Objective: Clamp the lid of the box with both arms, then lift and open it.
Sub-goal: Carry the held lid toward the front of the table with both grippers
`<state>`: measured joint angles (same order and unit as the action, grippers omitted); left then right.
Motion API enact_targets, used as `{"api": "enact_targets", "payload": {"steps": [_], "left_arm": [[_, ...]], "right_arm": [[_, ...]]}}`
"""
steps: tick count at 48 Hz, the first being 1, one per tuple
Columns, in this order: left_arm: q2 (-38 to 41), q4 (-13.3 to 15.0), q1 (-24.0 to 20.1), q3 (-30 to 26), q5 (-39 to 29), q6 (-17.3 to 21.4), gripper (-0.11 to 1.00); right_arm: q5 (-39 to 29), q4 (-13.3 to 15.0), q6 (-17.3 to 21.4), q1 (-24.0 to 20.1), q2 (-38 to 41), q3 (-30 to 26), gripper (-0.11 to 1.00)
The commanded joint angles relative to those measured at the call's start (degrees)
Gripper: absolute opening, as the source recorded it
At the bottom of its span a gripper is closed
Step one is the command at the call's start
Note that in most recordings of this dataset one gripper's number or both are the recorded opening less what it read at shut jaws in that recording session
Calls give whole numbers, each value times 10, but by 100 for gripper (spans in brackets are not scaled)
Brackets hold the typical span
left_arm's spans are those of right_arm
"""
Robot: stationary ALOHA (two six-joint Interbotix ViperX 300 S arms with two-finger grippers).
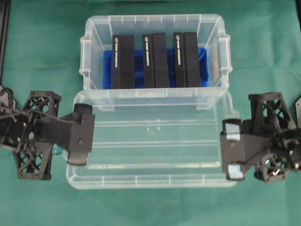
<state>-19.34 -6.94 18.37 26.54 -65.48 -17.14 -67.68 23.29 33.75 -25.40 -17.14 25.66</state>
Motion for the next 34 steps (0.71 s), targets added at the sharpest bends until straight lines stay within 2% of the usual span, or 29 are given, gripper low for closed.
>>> {"api": "enact_targets", "payload": {"steps": [1, 20, 27, 34], "left_arm": [[5, -40, 7, -48, 1, -29, 1], [27, -46, 32, -49, 10, -62, 1], [42, -46, 32, -32, 46, -65, 1], [52, -45, 33, -8, 84, -83, 1]], "right_arm": [[8, 22, 12, -5, 4, -41, 0], [21, 22, 47, -24, 26, -33, 0], [55, 23, 67, -24, 39, -12, 0], [87, 19, 93, -25, 44, 11, 0]]}}
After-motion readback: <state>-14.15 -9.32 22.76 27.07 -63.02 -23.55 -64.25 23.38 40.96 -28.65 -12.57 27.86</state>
